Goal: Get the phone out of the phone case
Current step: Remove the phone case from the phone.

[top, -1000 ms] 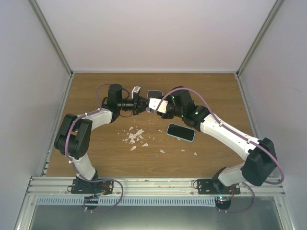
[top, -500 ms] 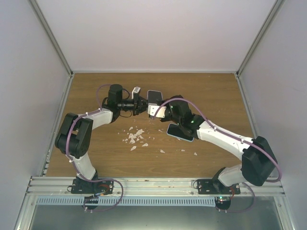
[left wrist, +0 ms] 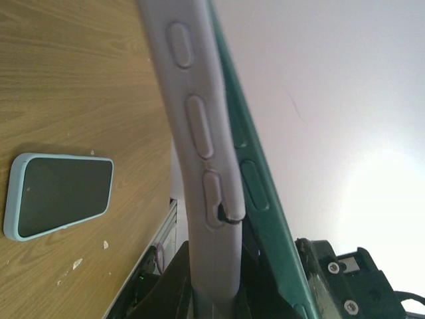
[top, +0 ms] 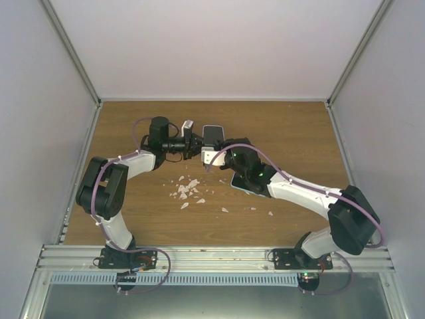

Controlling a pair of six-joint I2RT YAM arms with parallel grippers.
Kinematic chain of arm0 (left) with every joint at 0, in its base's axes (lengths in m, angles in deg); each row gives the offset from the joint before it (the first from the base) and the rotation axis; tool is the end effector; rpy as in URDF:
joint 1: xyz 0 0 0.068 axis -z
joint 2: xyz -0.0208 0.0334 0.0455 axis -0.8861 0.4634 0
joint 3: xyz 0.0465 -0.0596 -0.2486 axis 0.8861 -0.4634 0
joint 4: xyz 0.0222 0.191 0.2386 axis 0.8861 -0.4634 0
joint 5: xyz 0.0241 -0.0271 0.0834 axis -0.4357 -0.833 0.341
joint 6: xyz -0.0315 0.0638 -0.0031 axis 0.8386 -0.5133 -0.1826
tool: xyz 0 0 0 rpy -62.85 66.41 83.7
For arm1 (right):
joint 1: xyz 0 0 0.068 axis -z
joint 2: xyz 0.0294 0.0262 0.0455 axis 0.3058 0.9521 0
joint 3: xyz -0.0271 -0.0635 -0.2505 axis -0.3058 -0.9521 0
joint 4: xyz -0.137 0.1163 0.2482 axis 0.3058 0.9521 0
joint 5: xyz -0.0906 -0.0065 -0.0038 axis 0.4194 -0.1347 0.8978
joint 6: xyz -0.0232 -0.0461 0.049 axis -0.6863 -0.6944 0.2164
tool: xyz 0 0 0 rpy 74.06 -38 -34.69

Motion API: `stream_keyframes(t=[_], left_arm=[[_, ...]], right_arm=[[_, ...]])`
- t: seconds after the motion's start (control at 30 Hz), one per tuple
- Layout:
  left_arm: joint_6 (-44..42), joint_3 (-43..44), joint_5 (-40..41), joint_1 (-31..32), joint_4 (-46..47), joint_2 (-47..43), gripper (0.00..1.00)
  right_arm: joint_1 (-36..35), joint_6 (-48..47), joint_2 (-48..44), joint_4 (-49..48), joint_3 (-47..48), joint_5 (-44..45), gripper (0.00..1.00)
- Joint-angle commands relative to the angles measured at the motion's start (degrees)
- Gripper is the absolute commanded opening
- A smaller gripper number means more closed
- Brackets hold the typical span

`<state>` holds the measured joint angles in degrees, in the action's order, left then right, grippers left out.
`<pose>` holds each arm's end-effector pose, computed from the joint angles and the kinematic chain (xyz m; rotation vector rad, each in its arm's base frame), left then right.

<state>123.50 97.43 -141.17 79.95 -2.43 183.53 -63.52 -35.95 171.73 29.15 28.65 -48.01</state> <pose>0.3778 -0.1740 0.1648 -0.2092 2.3081 -1.9950 0.2859 0.2751 0.2223 -1.4632 1.2203 -0.4210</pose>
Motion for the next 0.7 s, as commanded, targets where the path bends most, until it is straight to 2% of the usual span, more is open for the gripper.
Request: stream_keyframes(t=[0.0,0.3,0.67], left_arm=[[-0.9,0.4,-1.3,0.2,3.6,-1.5,0.0],[-1.9,-0.4,0.9,-3.0,1.3,-1.0,0.0],[-1.6,-0.7,2.5,-6.6,1.3,0.3,0.0]], right_arm=[[-2.2,-1.7,0.2,-4.2,-0.8,3.2,0.0],[-6.1,2.3,-0.5,0.3,1.5,6.0,0.01],[-10.7,3.6,-0.4,0.8,1.3,9.0,0.0]])
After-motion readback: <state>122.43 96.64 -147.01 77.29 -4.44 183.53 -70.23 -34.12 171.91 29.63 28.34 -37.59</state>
